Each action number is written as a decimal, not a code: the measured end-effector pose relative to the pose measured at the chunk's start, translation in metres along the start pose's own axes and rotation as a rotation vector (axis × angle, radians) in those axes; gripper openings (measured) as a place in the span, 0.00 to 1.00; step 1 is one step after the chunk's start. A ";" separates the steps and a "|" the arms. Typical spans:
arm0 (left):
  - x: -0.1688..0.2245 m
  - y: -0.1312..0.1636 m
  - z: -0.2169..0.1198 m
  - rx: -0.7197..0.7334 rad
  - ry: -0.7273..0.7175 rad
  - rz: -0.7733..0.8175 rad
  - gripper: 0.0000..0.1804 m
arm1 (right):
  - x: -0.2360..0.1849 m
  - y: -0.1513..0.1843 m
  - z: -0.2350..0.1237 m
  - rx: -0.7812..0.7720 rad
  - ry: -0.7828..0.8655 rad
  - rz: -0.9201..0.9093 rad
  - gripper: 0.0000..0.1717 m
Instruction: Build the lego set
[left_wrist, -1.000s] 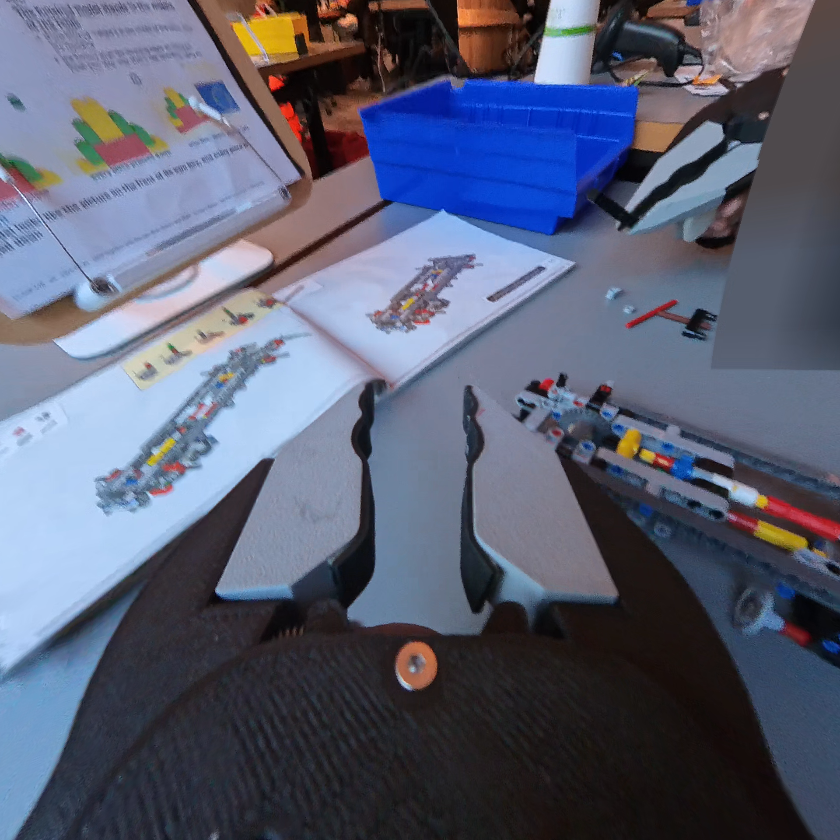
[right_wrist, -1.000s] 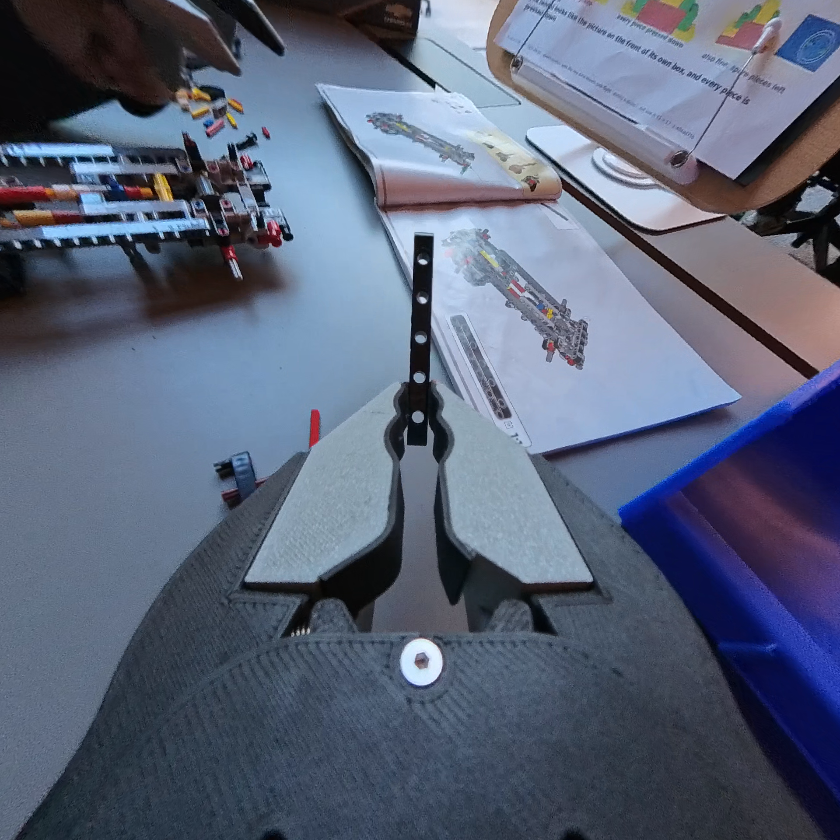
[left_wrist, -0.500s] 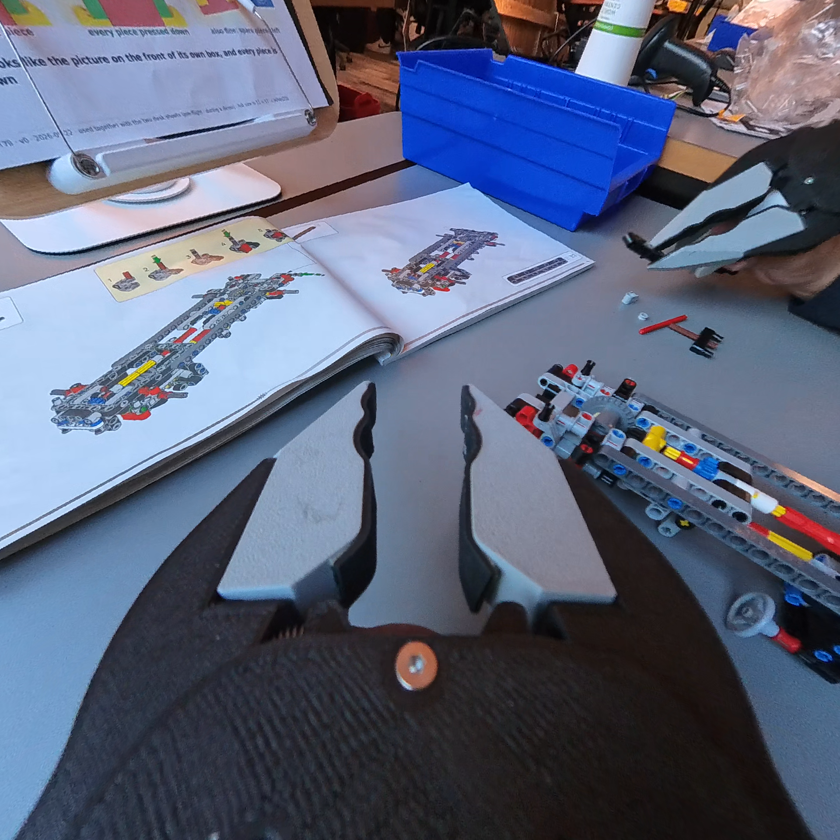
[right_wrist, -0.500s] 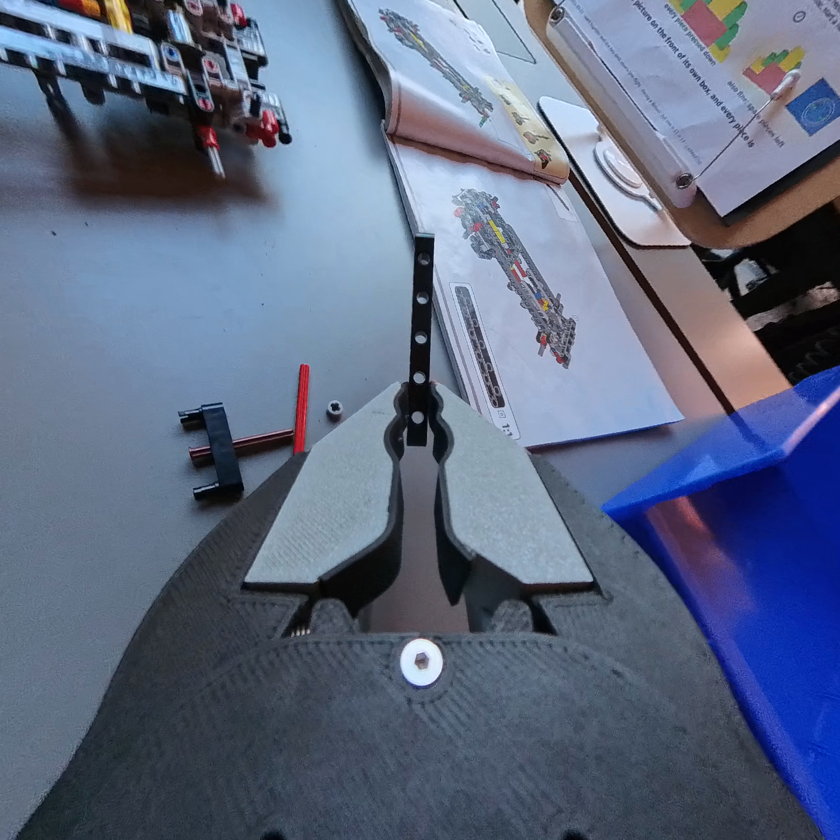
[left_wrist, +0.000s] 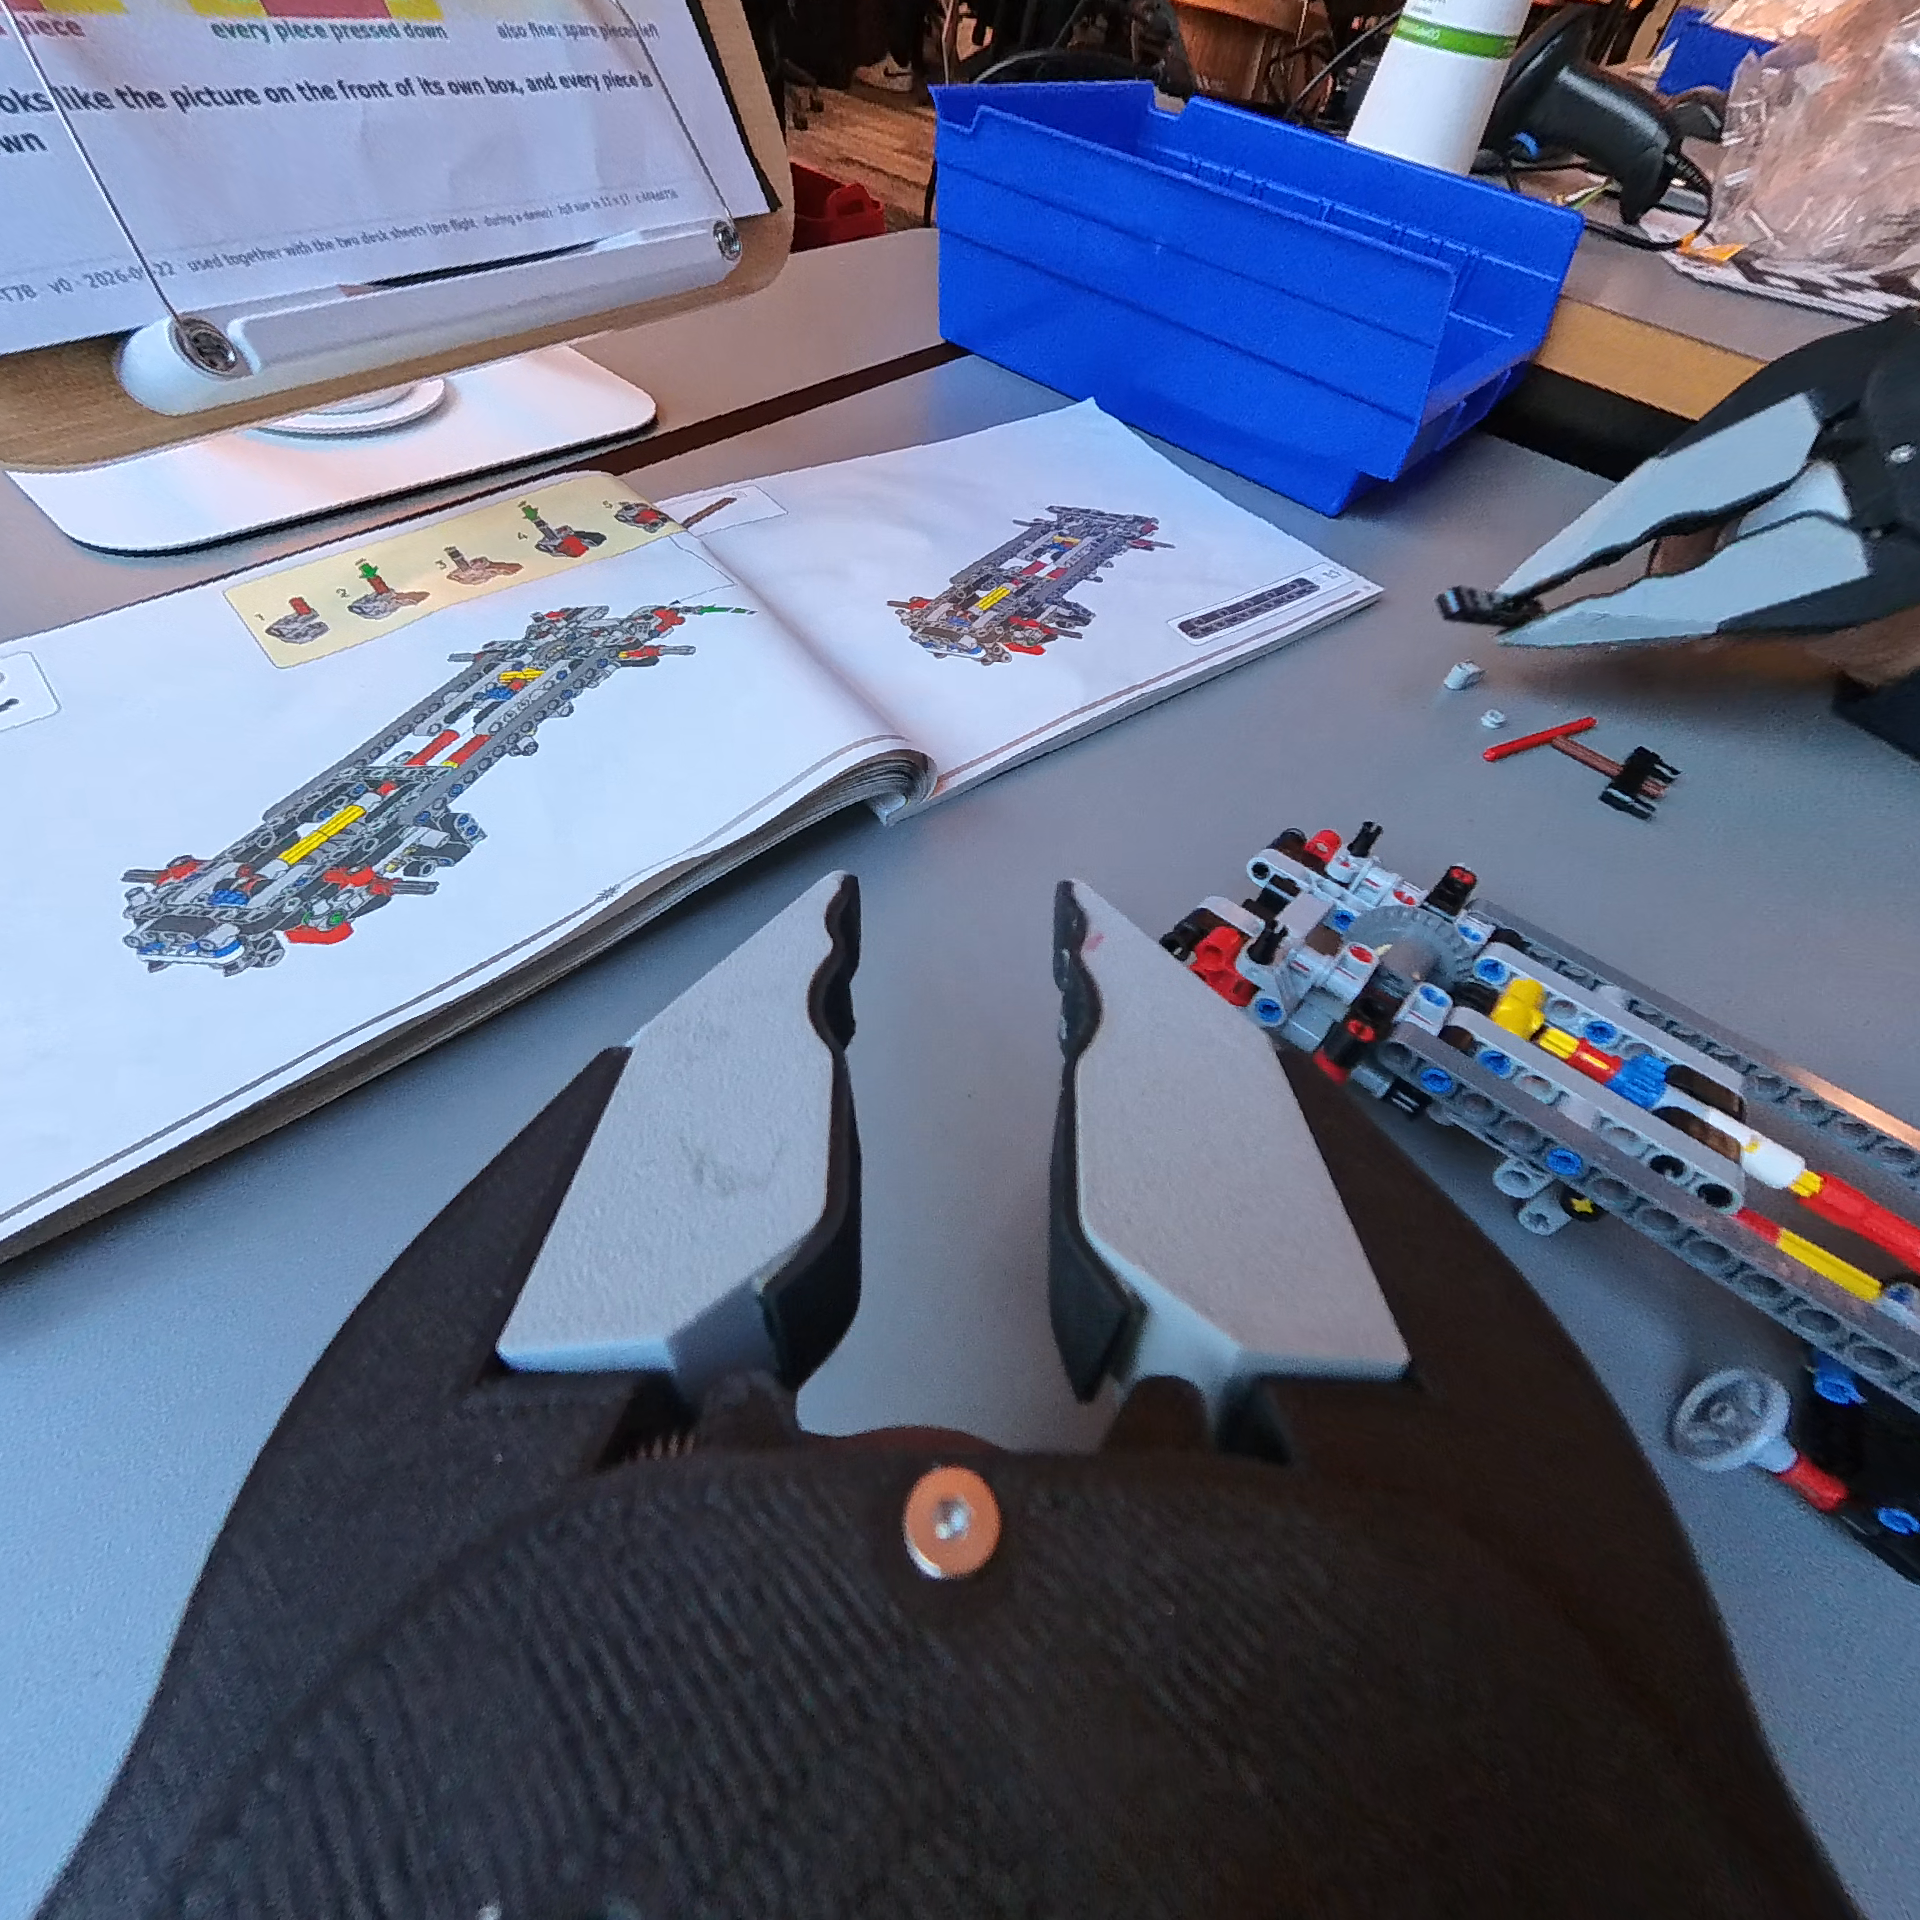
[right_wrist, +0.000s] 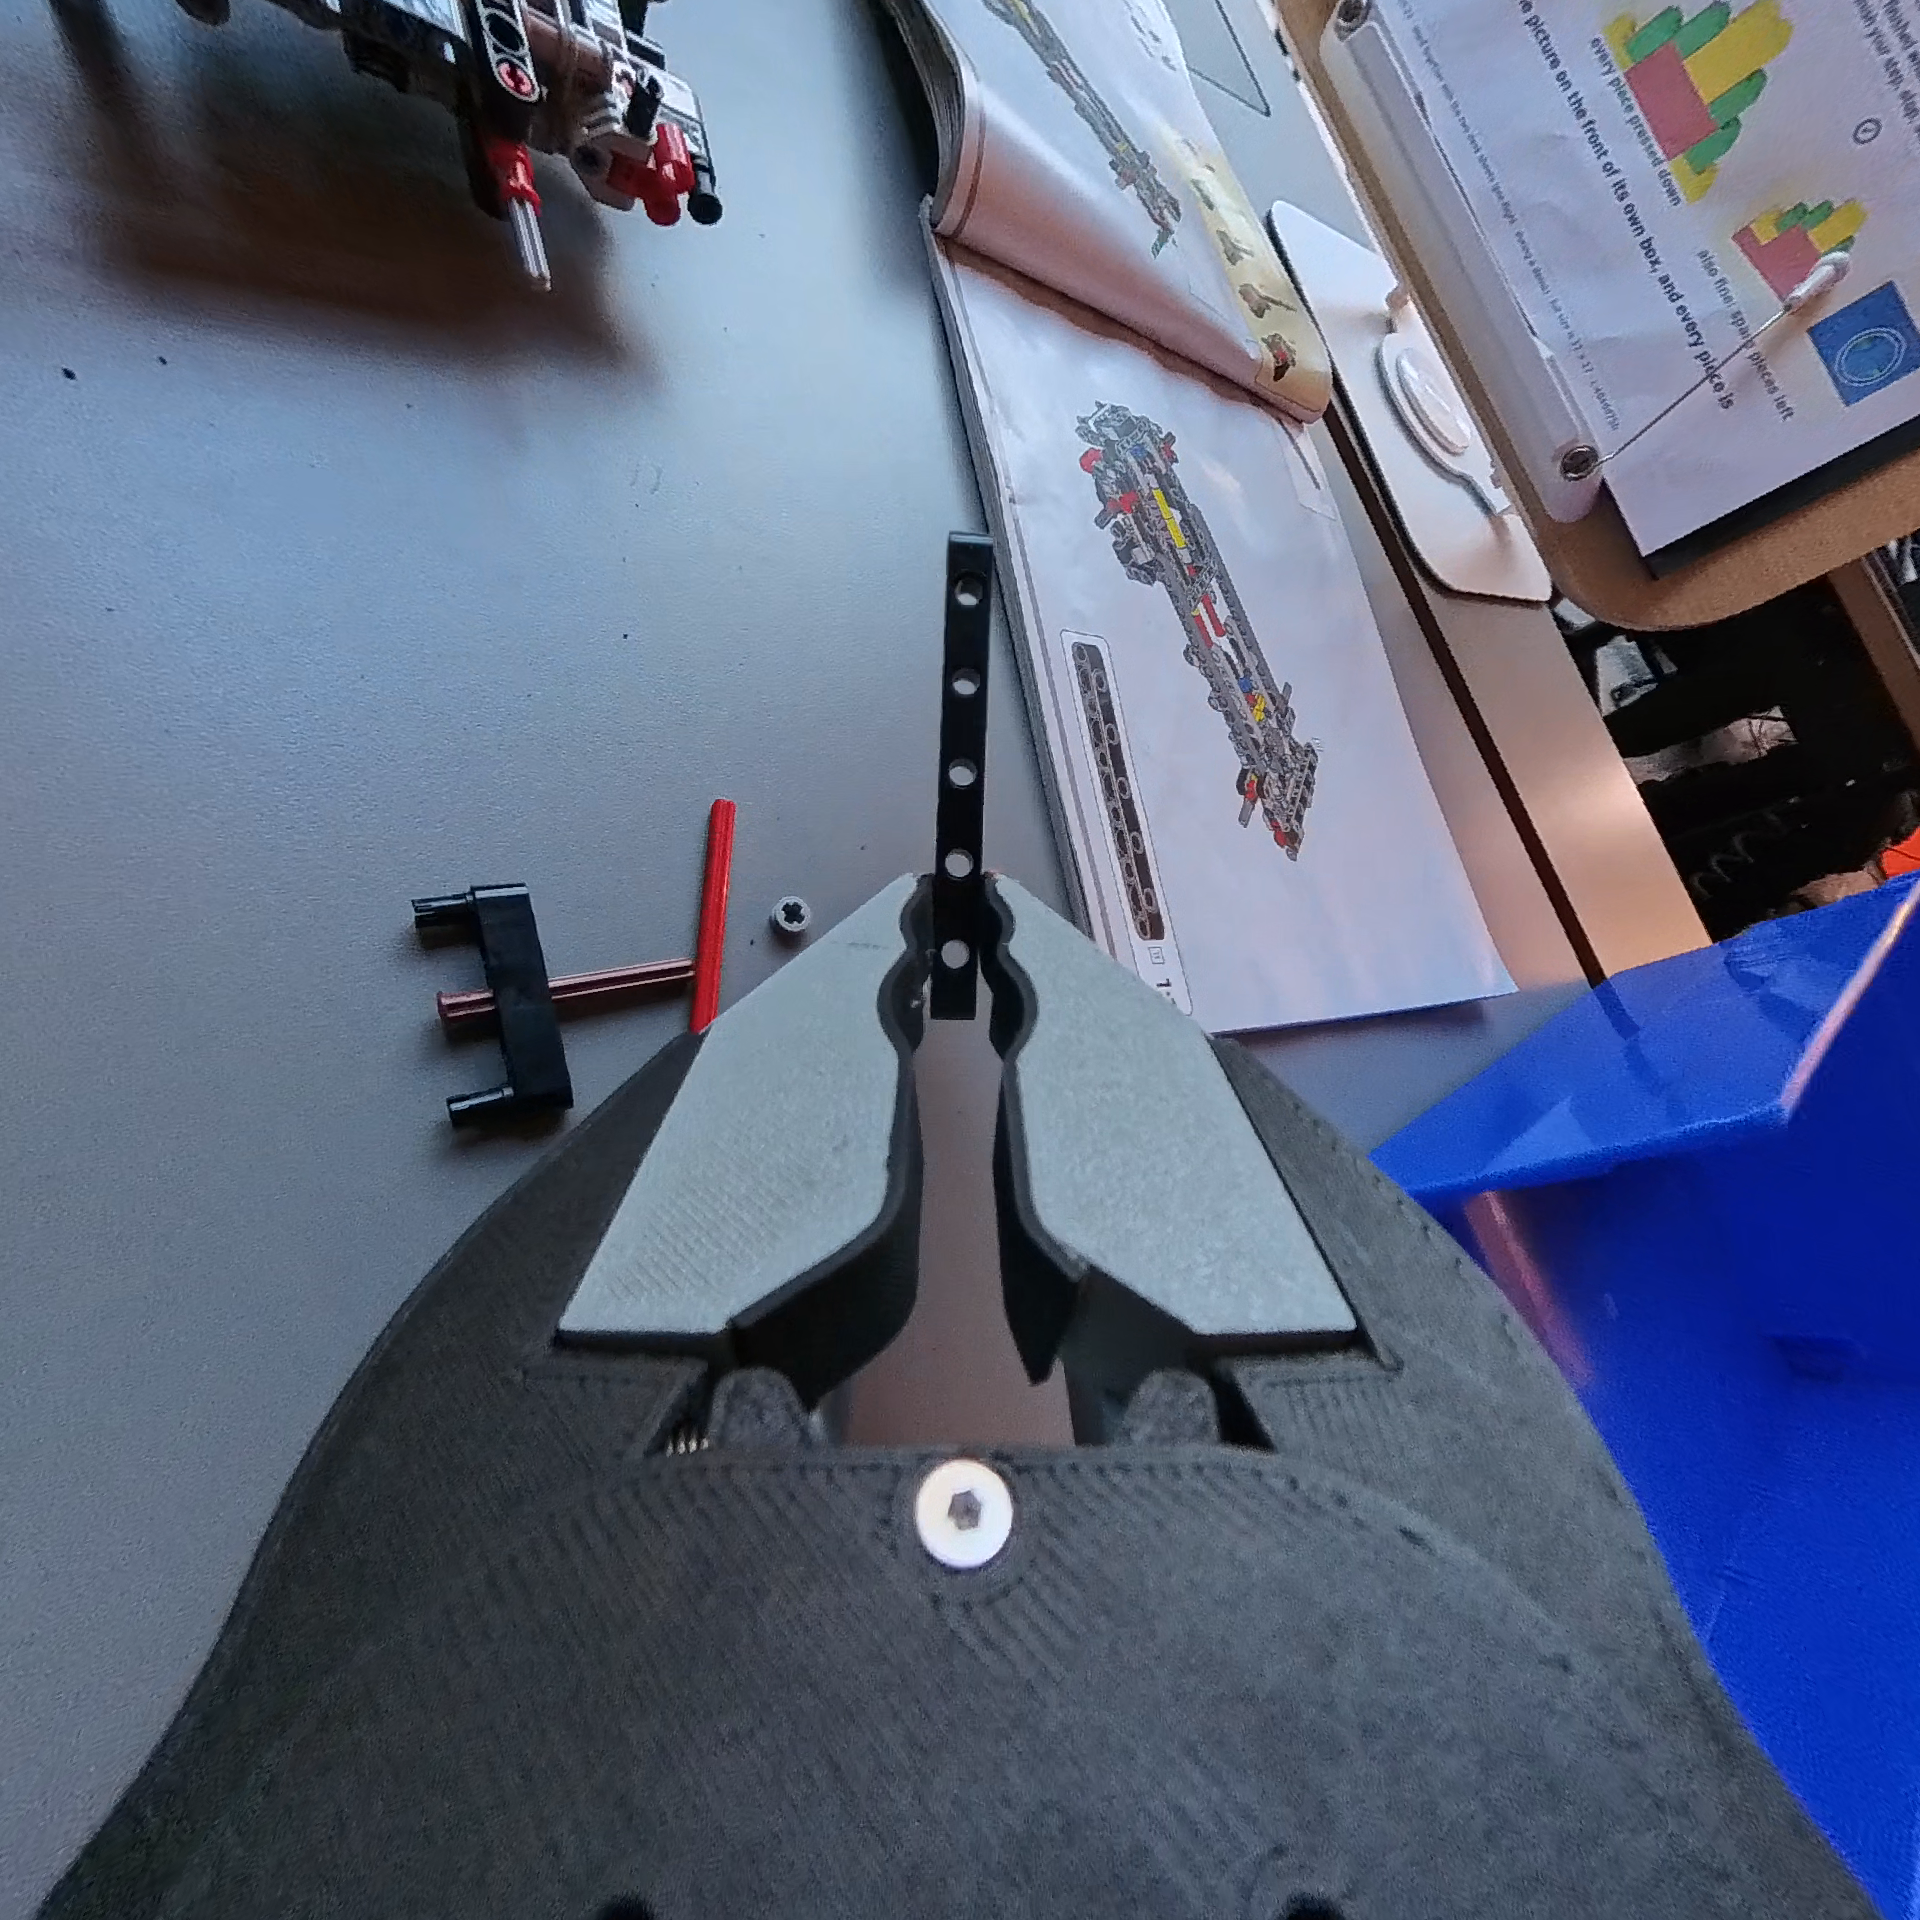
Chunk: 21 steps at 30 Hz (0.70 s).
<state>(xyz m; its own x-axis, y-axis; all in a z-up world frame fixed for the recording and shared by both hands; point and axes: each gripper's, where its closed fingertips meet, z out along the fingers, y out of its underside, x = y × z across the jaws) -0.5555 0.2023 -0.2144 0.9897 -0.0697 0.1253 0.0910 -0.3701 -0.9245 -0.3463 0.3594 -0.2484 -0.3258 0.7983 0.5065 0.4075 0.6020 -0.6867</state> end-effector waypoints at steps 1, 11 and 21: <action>0.000 0.000 0.000 0.000 -0.001 0.000 0.19 | 0.000 -0.001 0.000 0.007 -0.002 0.007 0.03; 0.000 0.001 0.001 -0.012 -0.003 0.004 0.19 | 0.001 0.002 0.001 0.010 -0.019 0.044 0.03; 0.000 0.002 0.002 -0.022 0.003 0.003 0.19 | 0.004 0.007 0.002 0.009 -0.040 0.086 0.03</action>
<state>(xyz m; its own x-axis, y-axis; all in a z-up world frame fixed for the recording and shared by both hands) -0.5548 0.2034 -0.2173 0.9896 -0.0737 0.1236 0.0855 -0.3898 -0.9169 -0.3466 0.3665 -0.2528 -0.3241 0.8456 0.4240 0.4279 0.5308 -0.7315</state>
